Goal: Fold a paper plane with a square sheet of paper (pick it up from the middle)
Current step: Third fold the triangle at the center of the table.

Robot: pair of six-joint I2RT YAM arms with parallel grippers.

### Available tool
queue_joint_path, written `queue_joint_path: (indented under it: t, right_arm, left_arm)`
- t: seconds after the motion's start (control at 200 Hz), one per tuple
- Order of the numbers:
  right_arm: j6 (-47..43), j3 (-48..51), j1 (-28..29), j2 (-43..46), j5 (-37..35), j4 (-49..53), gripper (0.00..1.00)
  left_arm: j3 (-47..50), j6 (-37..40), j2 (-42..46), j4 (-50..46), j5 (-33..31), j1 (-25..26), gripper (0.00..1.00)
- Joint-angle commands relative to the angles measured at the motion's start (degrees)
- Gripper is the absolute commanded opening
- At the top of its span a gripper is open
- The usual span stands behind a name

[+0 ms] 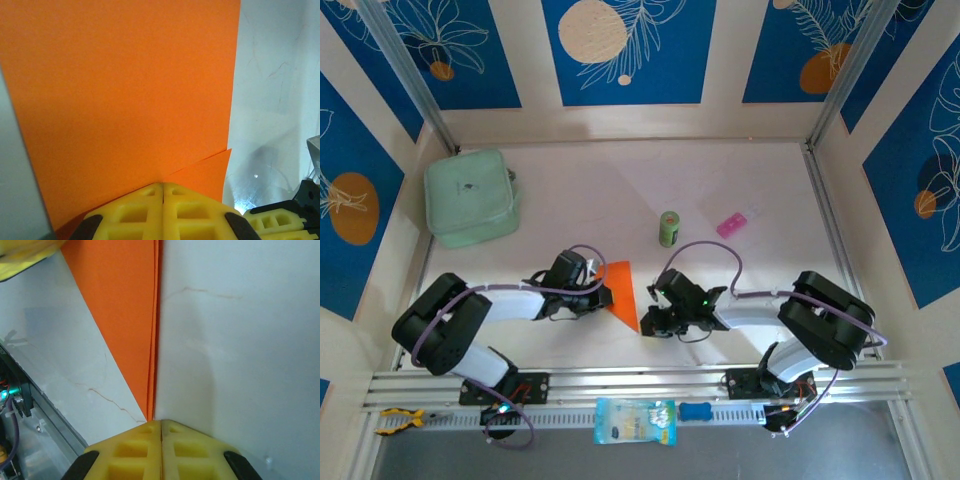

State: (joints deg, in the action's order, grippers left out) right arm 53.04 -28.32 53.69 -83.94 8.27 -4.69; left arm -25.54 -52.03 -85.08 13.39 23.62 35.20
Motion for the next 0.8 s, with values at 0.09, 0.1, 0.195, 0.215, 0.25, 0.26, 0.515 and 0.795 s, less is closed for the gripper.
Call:
queue_joint_path:
  t: [0.09, 0.1, 0.195, 0.215, 0.25, 0.26, 0.515, 0.795]
  right_arm:
    - [0.8, -0.9, 0.6, 4.9, -8.8, 8.1, 0.12]
    - [0.8, -0.9, 0.6, 5.1, -9.1, 8.4, 0.12]
    - [1.7, -1.0, 0.4, 7.9, -12.9, 10.7, 0.19]
    - [2.1, -1.0, 0.3, 8.4, -13.7, 11.3, 0.20]
    - [2.6, -1.0, 0.2, 9.3, -14.9, 12.2, 0.25]
    - [2.8, -1.0, 0.1, 9.6, -15.2, 12.5, 0.26]
    - [3.6, -2.2, -0.7, 13.7, -19.9, 17.3, 0.50]
    - [-0.4, -6.0, 2.5, 11.4, -24.6, 16.1, 0.51]
  left_arm:
    - [-1.1, -1.4, -1.8, 0.9, 0.5, 0.9, 0.01]
    - [-1.2, -1.6, -1.8, 0.9, 0.4, 1.0, 0.01]
    - [-1.2, -4.3, -0.7, 1.2, -1.2, 2.1, 0.02]
    - [-1.0, -5.3, -0.2, 1.0, -2.1, 2.4, 0.02]
    - [-0.5, -6.4, 1.2, 1.2, -3.2, 3.1, 0.02]
    - [-0.5, -6.5, 1.6, 1.3, -3.4, 3.4, 0.02]
    - [-3.8, -1.8, 8.9, -10.3, -9.4, 4.7, 0.12]
    - [-1.8, 0.5, 13.6, -13.9, -8.8, 0.1, 0.19]
